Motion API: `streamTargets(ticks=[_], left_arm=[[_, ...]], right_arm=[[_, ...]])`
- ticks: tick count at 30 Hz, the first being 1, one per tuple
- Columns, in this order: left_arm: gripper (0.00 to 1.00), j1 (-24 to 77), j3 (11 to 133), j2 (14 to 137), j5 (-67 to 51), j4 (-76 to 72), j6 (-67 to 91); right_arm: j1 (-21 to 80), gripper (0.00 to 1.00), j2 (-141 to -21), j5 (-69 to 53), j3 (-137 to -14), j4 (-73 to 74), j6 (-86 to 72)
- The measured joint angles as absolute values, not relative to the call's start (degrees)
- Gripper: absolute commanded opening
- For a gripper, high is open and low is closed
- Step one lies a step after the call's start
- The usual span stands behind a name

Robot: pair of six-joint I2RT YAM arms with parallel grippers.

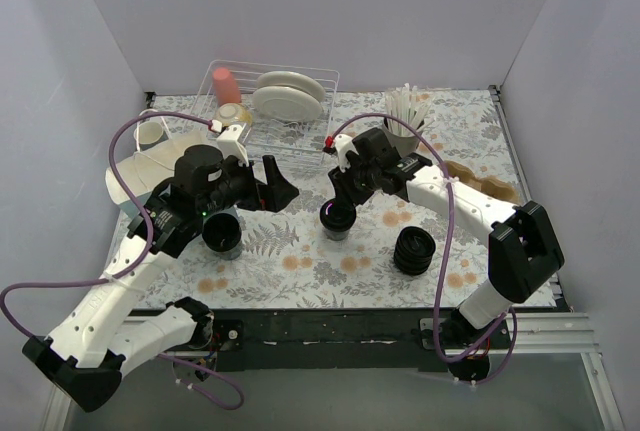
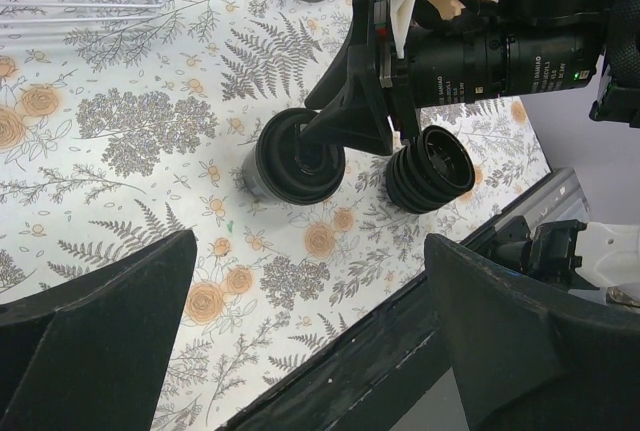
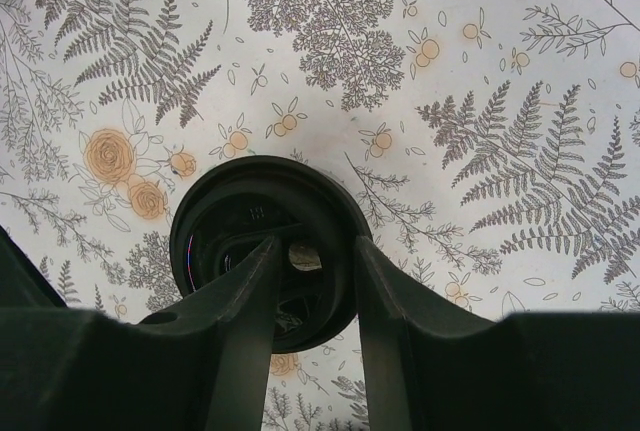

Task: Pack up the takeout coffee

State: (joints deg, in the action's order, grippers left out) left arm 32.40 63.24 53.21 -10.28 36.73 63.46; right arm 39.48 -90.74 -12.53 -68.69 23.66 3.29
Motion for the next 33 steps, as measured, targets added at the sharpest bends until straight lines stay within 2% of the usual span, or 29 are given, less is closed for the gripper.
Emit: streamTargets(ticks=[3, 4, 5, 7, 13, 21, 26, 33], left_arm=[[0.98, 32.4, 63.24, 53.21, -10.28, 36.82, 63.48], [0.98, 32.4, 63.24, 53.21, -10.28, 36.8, 63.51], [0.98, 32.4, 63.24, 53.21, -10.28, 36.82, 63.53], [0.98, 32.4, 63.24, 53.21, -10.28, 36.82, 63.66], [0.98, 32.4, 63.24, 53.21, -10.28, 36.84, 63.77], [0.98, 32.4, 63.24, 53.15, -9.5, 37.19, 63.83], [0.98, 32.4, 63.37, 52.95, -6.31, 38.61, 63.94], [0.98, 32.45, 66.63, 53.25, 4.34, 43.05, 65.39]], right_arm=[[39.48, 0.26, -90.74, -12.43, -68.69, 23.86, 3.75], [39.46, 0.14, -90.74, -12.32, -68.69, 23.86, 3.81], [39.46, 0.08, -90.74, -12.08, -68.69, 23.86, 3.88], [39.44, 0.01, -90.74, -11.27, -68.69, 23.86, 4.03], [39.44, 0.01, -88.84, -5.32, -67.37, 24.03, 2.92], [37.87, 0.01, -78.28, 7.53, -64.18, 27.57, -1.19], [32.21, 0.01, -73.78, 12.34, -59.88, 30.72, -3.55], [20.23, 0.01, -69.65, 12.69, -53.67, 33.58, -4.95]])
